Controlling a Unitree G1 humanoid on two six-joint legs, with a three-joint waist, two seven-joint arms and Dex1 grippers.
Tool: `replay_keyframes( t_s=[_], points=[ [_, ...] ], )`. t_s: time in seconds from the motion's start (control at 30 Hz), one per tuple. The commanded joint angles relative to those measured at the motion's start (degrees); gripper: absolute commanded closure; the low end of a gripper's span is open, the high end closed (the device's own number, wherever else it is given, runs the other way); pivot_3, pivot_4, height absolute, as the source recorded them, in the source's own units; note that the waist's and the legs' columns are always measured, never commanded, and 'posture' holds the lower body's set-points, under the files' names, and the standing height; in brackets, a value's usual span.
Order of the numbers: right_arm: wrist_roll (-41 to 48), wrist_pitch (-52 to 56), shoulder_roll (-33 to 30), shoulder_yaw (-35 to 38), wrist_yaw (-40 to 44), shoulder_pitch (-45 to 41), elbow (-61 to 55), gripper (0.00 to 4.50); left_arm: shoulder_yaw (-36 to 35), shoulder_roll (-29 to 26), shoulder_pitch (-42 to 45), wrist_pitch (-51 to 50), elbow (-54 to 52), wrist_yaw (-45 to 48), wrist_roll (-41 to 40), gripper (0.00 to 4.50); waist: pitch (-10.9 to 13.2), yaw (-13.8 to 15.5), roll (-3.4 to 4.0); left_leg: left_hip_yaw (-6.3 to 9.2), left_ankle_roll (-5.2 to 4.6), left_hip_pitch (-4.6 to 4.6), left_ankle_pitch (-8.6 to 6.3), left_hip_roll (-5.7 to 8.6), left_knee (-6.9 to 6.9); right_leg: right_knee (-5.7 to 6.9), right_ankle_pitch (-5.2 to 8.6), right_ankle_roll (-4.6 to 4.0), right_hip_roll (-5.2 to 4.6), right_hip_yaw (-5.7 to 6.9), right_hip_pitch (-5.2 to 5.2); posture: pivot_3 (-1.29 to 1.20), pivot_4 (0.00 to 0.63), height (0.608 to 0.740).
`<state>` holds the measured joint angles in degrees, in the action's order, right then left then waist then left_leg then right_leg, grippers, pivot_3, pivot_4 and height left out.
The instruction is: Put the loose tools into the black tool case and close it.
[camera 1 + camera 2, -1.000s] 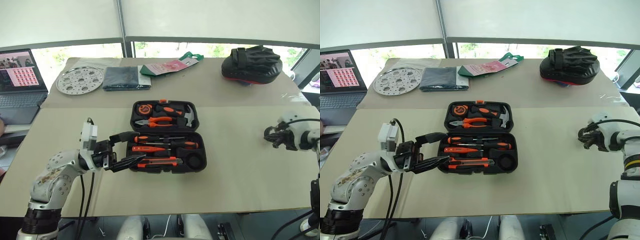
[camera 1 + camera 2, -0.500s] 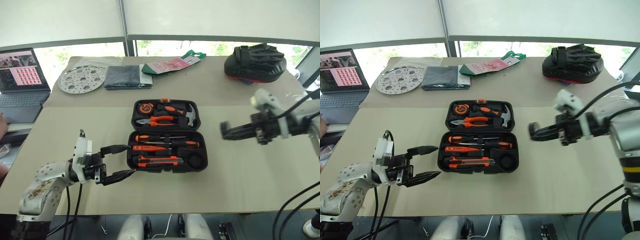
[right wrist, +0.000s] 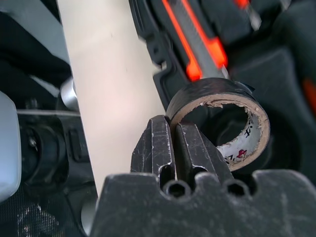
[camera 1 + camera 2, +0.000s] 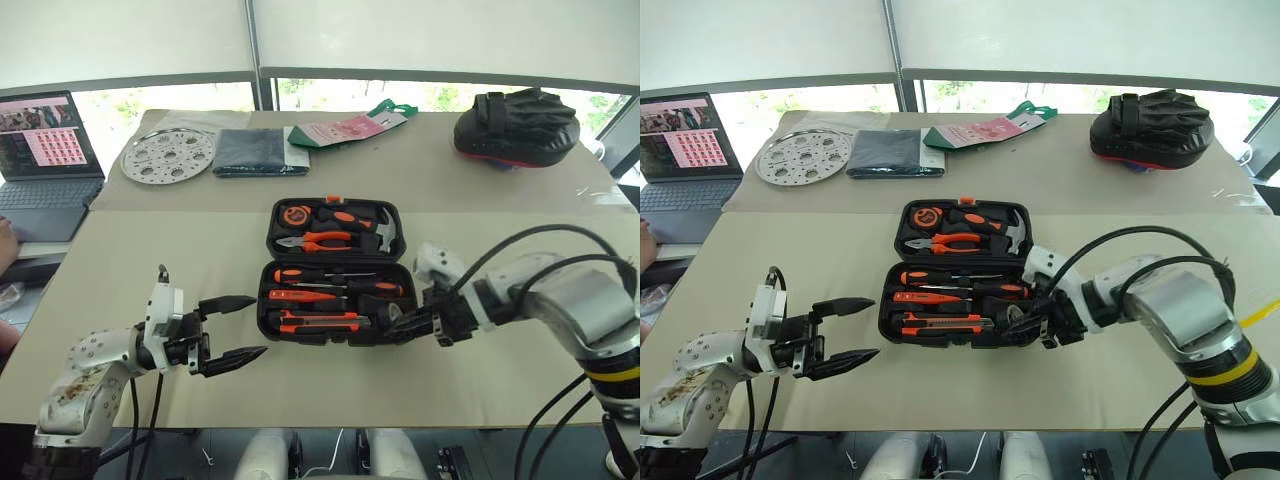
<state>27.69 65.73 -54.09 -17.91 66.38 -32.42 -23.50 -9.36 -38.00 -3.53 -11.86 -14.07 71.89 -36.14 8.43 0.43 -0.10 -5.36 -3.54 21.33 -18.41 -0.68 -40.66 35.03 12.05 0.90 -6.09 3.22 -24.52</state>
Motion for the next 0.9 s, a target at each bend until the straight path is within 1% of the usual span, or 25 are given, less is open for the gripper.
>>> replay_keyframes(
  t_s=[0.03, 0.17, 0.27, 0.3, 0.33, 0.37, 0.4, 0.5, 0.6, 0.67, 0.73, 0.8, 0.83, 0.9],
  points=[
    [-1.9, -0.5, -1.9, -2.2, -1.0, -1.1, -0.1, 4.49, -1.1, 0.2, -1.4, 0.8, -2.2, -0.2, -1.2, 0.00, 0.0, 0.0, -0.01, 0.02, -0.02, 0.00, -0.01, 0.00, -0.05, -0.01, 0.00, 0.00, 0.00, 0.05, 0.05, 0.00, 0.150, 0.740],
    [-4.2, -0.3, -1.7, -6.0, -2.1, -2.8, 1.8, 4.49, -1.2, 0.4, -2.2, 1.0, -2.2, -0.4, -1.1, 0.00, 0.0, 0.0, -0.08, 0.05, -0.07, -0.02, -0.04, -0.01, -0.18, 0.00, 0.00, 0.01, -0.01, 0.13, 0.15, 0.00, 0.150, 0.740],
    [-4.9, -0.8, -2.3, -8.7, -0.7, -3.3, 2.5, 4.49, -0.9, 0.5, -2.5, 1.0, -2.3, -0.4, -1.0, 0.00, 0.0, 0.0, -0.17, 0.10, -0.08, -0.08, -0.04, -0.01, -0.20, 0.00, 0.00, 0.00, -0.03, 0.20, 0.23, 0.00, 0.150, 0.740],
    [-5.2, -1.1, -2.4, -9.0, -0.7, -3.4, 2.7, 3.74, -0.9, 0.5, -2.5, 0.9, -2.3, -0.4, -1.1, 0.00, 0.0, 0.0, -0.21, 0.13, -0.08, -0.09, -0.04, -0.01, -0.19, 0.00, 0.00, 0.00, -0.04, 0.21, 0.25, 0.00, 0.150, 0.740],
    [-5.6, -1.6, -2.3, -9.3, -0.6, -3.6, 2.9, 3.55, -0.9, 0.5, -2.6, 0.7, -2.4, -0.5, -1.1, 0.00, 0.0, 0.1, -0.23, 0.15, -0.08, -0.09, -0.04, -0.01, -0.20, 0.00, 0.00, 0.00, -0.05, 0.24, 0.25, 0.00, 0.150, 0.740],
    [-5.7, -1.9, -1.9, -9.3, -0.6, -4.0, 3.2, 3.24, -1.0, 0.4, -2.7, 0.6, -2.4, -0.6, -1.1, 0.00, 0.0, 0.1, -0.23, 0.16, -0.08, -0.07, -0.04, -0.01, -0.22, 0.01, 0.00, 0.00, -0.07, 0.26, 0.25, 0.00, 0.150, 0.740],
    [-5.5, -2.0, -1.9, -9.4, 0.2, -4.6, 3.2, 2.80, -1.1, 0.5, -2.8, 0.3, -2.5, -0.9, -1.3, 0.00, 0.0, 0.2, -0.23, 0.17, -0.09, -0.06, -0.05, 0.00, -0.21, 0.00, 0.00, 0.00, -0.08, 0.27, 0.24, 0.00, 0.150, 0.740],
    [-2.2, -1.4, -2.3, -7.7, 3.9, -5.9, 2.1, 1.86, -2.0, 0.8, -3.0, -0.6, -2.9, -2.3, -2.2, 0.00, 0.0, 0.1, -0.23, 0.17, -0.09, -0.04, -0.05, -0.02, -0.19, -0.03, 0.00, 0.00, -0.08, 0.39, 0.22, 0.00, 0.150, 0.740],
    [5.4, -0.8, -4.0, -2.1, 10.4, -5.9, 0.7, 0.86, -3.0, 1.0, -3.2, -1.7, -3.3, -4.8, -2.5, 0.00, 0.0, 0.1, -0.22, 0.20, -0.09, 0.07, -0.05, -0.03, -0.19, -0.05, 0.00, 0.00, -0.09, 0.47, 0.15, 0.00, 0.150, 0.740],
    [8.4, -2.7, -5.3, 1.8, 13.3, -5.1, 1.4, 0.20, -3.7, 0.9, -3.0, -3.9, -3.7, -7.1, -3.8, 0.00, 0.0, 0.1, -0.24, 0.23, -0.10, 0.16, -0.05, -0.02, -0.21, -0.06, 0.00, 0.01, -0.11, 0.47, 0.10, 0.00, 0.150, 0.740],
    [8.9, -6.1, -7.2, 6.0, 14.8, -3.8, 5.2, 0.20, -4.7, 0.5, -1.8, -7.7, -3.0, -10.2, -5.4, 0.00, 0.0, 0.2, -0.25, 0.25, -0.12, 0.15, -0.07, -0.02, -0.25, -0.06, 0.00, 0.01, -0.13, 0.50, 0.14, 0.00, 0.150, 0.740],
    [7.2, -10.9, -7.1, 10.0, 13.4, -2.6, 10.7, 0.16, -5.3, 0.8, 0.5, -8.7, -0.8, -13.9, -4.0, 0.51, 0.0, 0.4, -0.28, 0.29, -0.18, 0.13, -0.10, -0.02, -0.27, -0.07, -0.01, 0.02, -0.18, 0.52, 0.20, 0.00, 0.150, 0.740],
    [6.5, -12.9, -6.2, 11.3, 12.3, -2.4, 13.4, 0.16, -5.2, 0.8, 1.8, -9.4, 0.2, -15.4, -3.3, 0.66, 0.0, 0.4, -0.30, 0.29, -0.19, 0.09, -0.11, -0.01, -0.27, -0.05, -0.01, 0.03, -0.21, 0.54, 0.25, 0.00, 0.150, 0.740],
    [3.3, -22.9, -2.1, 15.6, 7.9, -1.5, 23.1, 0.70, -3.6, 1.6, 7.6, -10.6, 4.8, -20.9, 0.3, 1.49, 0.0, 0.3, -0.32, 0.27, -0.20, 0.08, -0.11, 0.02, -0.30, -0.02, -0.05, 0.07, -0.19, 0.52, 0.26, 0.00, 0.150, 0.740]
  ],
)
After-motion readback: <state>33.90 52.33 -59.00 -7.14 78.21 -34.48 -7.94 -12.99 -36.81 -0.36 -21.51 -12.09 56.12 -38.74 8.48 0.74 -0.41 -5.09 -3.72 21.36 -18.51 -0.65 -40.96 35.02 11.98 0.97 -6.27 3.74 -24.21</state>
